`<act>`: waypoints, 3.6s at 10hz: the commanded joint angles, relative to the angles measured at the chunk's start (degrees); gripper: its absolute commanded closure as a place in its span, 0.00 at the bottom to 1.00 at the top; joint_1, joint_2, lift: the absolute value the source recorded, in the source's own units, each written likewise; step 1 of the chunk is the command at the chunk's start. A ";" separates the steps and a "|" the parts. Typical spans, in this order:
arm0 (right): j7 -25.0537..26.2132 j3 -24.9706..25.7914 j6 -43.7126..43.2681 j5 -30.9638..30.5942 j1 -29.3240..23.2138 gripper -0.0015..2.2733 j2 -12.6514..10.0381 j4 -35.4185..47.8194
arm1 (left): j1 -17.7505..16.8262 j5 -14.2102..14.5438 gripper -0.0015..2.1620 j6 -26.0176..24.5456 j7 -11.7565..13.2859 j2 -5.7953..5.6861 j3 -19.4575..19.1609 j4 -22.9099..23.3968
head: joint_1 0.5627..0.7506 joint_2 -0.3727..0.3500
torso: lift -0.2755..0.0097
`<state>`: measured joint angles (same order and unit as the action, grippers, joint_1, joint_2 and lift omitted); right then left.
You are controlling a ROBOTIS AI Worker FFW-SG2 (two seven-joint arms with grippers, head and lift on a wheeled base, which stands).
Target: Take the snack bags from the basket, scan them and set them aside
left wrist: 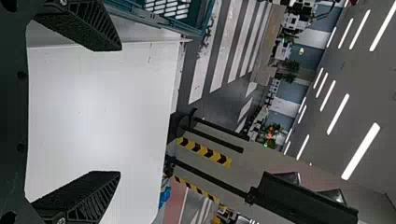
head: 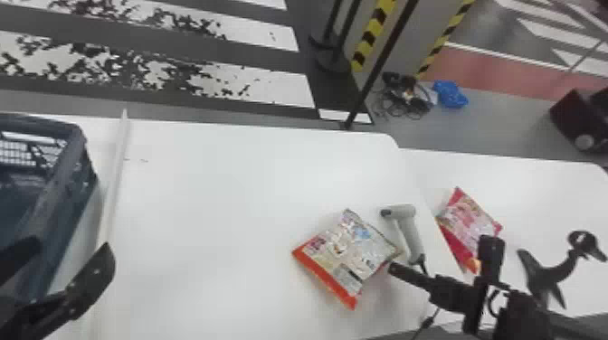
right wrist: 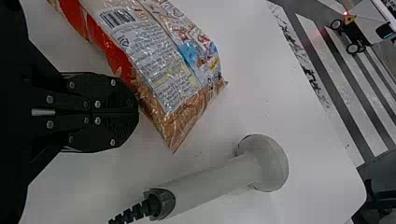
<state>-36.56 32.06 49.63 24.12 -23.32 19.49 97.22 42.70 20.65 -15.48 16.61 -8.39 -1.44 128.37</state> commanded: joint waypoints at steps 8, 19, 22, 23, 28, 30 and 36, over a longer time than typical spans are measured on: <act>2.29 -7.19 -0.45 -4.96 5.83 0.99 1.78 -1.51 | 1.59 0.45 0.02 1.28 0.80 -0.05 -1.02 0.13 | 0.70 0.03 | 0.70; 2.99 -13.34 2.01 -7.95 9.08 0.99 2.57 0.34 | 3.18 0.01 0.02 1.98 1.50 0.39 -0.49 1.10 | 0.70 0.03 | 0.70; 3.25 -15.80 -0.63 -9.53 10.31 0.99 3.27 -0.10 | 3.53 -0.26 0.02 1.98 1.59 0.39 -0.49 1.18 | 0.70 0.04 | 0.70; 3.61 -15.80 -2.39 -9.62 10.75 0.99 3.53 -1.07 | 3.70 -0.61 0.02 1.98 1.59 0.39 -0.49 1.27 | 0.70 0.05 | 0.70; 3.87 -18.88 -6.25 -9.71 14.53 0.99 5.12 -5.81 | 3.00 -1.93 0.02 1.81 0.88 0.83 0.30 1.10 | 0.70 0.04 | 0.70; 3.87 -20.29 -6.78 -9.80 15.58 0.99 5.12 -6.52 | 2.91 -2.10 0.02 1.81 0.71 0.92 0.30 1.01 | 0.70 0.06 | 0.70; 11.43 -13.17 -11.35 -11.03 5.74 0.99 3.27 6.76 | 1.24 -1.84 0.02 1.28 0.71 0.65 0.65 0.39 | 0.70 0.04 | 0.70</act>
<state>-25.59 17.35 39.79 13.23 -14.70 23.47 99.98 44.25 18.80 -14.02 17.31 -7.67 -0.99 128.91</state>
